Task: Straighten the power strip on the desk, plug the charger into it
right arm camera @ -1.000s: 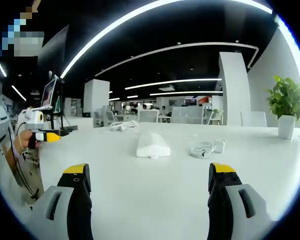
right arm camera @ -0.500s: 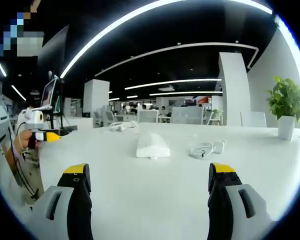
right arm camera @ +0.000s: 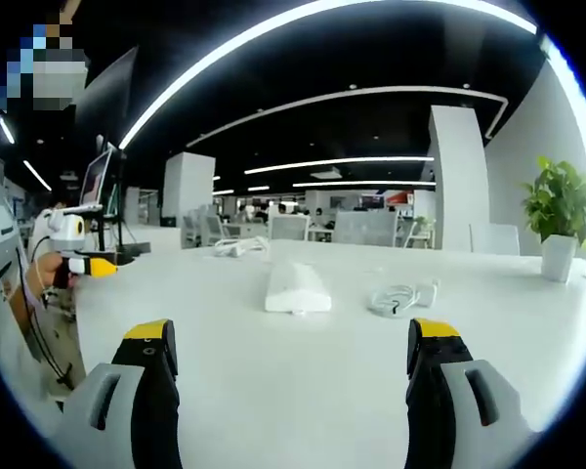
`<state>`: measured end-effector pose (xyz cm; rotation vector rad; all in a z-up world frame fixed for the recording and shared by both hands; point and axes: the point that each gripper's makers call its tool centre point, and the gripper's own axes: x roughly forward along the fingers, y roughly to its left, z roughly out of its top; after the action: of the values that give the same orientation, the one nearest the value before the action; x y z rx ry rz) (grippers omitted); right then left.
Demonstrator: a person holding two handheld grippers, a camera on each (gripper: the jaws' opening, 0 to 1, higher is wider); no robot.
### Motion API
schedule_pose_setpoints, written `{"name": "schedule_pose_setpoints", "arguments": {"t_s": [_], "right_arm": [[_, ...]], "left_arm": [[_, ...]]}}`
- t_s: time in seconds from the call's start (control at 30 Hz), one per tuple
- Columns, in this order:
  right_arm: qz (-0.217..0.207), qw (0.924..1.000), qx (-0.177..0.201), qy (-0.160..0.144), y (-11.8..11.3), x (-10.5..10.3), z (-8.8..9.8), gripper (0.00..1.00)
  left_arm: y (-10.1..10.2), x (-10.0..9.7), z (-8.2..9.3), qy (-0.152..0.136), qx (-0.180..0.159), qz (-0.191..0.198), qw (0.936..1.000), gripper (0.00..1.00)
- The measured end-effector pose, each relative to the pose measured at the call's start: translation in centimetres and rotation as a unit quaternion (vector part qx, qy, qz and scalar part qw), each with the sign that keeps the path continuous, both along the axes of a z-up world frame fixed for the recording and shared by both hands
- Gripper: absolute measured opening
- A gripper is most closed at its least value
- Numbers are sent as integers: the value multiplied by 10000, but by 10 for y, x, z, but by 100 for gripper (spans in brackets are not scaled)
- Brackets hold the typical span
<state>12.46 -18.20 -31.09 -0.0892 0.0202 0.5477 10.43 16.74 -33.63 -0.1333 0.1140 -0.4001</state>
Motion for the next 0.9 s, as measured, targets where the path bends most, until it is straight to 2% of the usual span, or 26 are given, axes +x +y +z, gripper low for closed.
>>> {"name": "schedule_pose_setpoints", "arguments": {"t_s": [0.13,0.37,0.67,0.9], "right_arm": [[-10,10000,-74,-57,0,0,6,98],[38,9993,-291,-252,3,4,30,98],[223,9981,-481,-311,12,9,52,99],[323,9952,-834,-406,18,13,73,100]], "left_arm": [[1,0,0,1,-15,20,10000,99],[1,-1,1,-15,-6,2,10000,99],[2,-2,-2,23,82,35,10000,99],[0,-2,1,-6,77,1,10000,99]]}}
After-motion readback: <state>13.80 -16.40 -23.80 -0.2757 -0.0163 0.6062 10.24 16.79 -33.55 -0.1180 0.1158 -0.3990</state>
